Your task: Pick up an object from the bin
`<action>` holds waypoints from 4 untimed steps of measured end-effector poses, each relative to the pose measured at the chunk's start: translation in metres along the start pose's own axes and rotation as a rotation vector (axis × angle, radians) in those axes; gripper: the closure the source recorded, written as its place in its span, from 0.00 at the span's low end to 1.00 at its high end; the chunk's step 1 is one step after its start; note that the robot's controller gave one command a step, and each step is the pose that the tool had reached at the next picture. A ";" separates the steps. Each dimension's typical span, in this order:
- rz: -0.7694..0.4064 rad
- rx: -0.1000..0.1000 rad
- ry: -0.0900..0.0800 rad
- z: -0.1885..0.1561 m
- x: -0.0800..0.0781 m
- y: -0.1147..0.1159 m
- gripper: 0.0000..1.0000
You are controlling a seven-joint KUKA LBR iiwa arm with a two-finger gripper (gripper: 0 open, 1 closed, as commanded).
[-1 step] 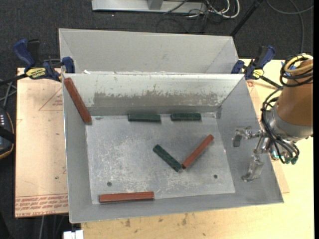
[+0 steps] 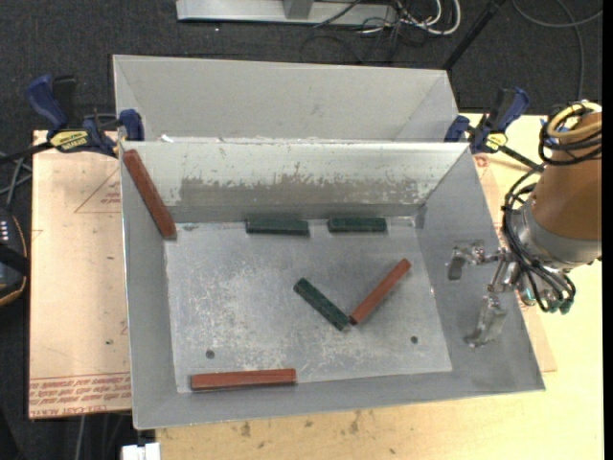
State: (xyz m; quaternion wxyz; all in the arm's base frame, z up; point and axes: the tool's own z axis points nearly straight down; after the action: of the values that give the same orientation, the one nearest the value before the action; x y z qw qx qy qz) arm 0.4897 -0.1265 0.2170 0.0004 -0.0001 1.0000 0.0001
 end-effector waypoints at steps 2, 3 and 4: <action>-0.319 0.000 -0.004 0.106 -0.022 0.045 0.00; -0.387 -0.002 0.002 0.126 -0.020 0.054 0.00; -0.100 0.000 -0.001 0.131 -0.039 0.075 0.00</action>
Offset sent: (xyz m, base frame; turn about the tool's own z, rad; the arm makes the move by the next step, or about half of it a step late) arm 0.0318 0.0440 -0.1420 -0.4235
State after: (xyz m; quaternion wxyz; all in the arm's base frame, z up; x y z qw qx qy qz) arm 0.5286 -0.0519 0.0863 0.0008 -0.0504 0.9987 0.0002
